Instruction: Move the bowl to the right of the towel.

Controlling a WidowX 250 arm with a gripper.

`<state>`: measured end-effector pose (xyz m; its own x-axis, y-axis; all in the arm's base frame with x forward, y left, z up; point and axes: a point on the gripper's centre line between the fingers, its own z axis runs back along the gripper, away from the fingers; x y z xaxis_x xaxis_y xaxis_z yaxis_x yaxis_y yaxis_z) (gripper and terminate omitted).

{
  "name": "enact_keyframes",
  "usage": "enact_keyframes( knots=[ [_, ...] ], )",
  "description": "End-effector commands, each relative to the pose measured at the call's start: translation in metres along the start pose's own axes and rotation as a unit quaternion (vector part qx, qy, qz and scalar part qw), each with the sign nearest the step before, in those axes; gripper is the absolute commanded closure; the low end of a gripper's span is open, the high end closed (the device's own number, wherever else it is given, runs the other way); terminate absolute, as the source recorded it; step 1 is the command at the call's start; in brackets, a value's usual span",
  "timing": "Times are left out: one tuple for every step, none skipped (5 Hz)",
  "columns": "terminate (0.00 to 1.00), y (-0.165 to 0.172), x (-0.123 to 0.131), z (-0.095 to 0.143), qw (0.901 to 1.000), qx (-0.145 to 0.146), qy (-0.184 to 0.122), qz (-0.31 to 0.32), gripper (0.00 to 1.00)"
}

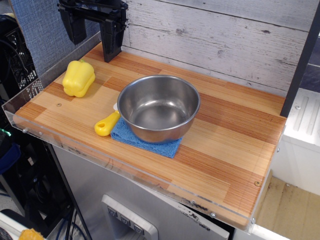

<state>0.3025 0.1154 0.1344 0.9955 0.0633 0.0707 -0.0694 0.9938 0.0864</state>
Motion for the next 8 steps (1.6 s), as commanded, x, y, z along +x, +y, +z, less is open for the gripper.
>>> enact_keyframes(
  knots=[
    [0.0,0.0,0.0,0.0,1.0,0.0,0.0,0.0,0.0],
    [0.0,-0.027,-0.005,0.008,0.9993,-0.001,-0.012,-0.036,0.0],
    [0.0,-0.063,-0.019,0.006,0.9957,-0.016,-0.01,-0.091,0.0],
    [0.0,-0.093,-0.037,0.005,0.9903,-0.015,-0.02,-0.137,0.0],
    [0.0,-0.113,-0.047,-0.006,0.986,-0.023,-0.016,-0.164,0.0],
    [0.0,-0.126,-0.05,-0.028,0.9815,-0.041,0.011,-0.187,0.0],
    [0.0,-0.129,-0.045,-0.049,0.9803,-0.046,0.037,-0.189,0.0],
    [0.0,-0.131,-0.039,-0.066,0.9797,-0.049,0.054,-0.187,0.0]
  ],
)
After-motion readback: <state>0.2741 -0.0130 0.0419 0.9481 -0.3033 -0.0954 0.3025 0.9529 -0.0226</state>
